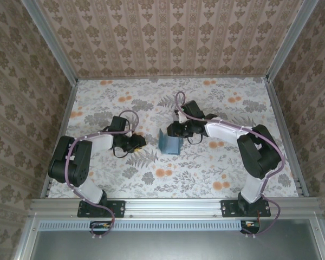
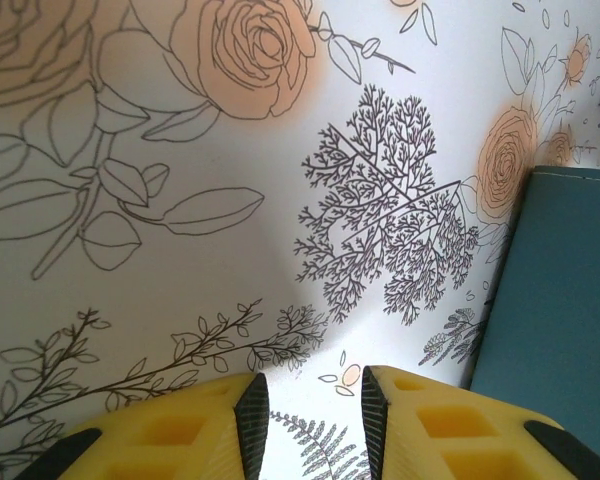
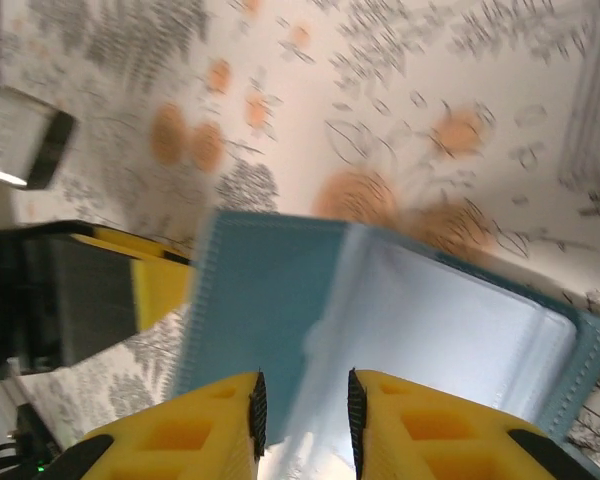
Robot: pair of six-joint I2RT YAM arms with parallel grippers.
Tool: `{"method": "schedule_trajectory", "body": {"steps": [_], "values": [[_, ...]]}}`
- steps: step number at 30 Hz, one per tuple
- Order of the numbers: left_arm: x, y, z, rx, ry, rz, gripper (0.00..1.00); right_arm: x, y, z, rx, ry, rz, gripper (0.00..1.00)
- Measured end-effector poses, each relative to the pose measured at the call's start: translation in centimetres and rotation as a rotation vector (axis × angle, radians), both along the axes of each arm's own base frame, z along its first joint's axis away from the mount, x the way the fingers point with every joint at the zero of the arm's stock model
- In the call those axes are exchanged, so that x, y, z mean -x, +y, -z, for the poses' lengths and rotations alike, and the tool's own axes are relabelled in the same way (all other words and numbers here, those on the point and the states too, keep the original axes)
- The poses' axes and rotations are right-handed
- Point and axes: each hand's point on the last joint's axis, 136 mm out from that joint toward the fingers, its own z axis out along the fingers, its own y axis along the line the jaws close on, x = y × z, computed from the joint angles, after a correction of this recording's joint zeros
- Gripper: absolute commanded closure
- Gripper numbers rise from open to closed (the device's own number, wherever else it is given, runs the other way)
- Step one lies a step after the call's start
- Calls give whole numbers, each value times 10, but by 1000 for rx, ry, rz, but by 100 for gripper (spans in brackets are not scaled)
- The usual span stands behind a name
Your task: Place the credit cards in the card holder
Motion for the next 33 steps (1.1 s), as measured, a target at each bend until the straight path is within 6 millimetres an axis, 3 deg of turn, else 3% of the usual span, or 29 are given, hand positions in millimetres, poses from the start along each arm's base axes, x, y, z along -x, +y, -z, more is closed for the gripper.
{"method": "schedule_trajectory", "body": {"steps": [5, 12, 17, 22, 26, 29, 33], "values": [[-2, -2, -2, 7, -6, 5, 64, 2, -3, -16, 15, -26, -20, 69], [-6, -11, -7, 11, -24, 25, 63, 8, -7, -9, 39, 7, -27, 69], [-12, -25, -19, 19, -60, 55, 63, 10, -4, 11, 42, 66, -29, 69], [-13, -30, -26, 22, -83, 67, 63, 9, 13, 24, 17, 117, -51, 69], [-15, -29, -37, 25, -113, 58, 63, 8, 35, 15, -35, 114, -81, 65], [-14, -25, -52, 42, -158, 36, 65, 5, 51, 7, -61, 105, -101, 54], [-5, -13, -69, 53, -221, 1, 66, 1, 65, 6, -71, 95, -123, 52]]}}
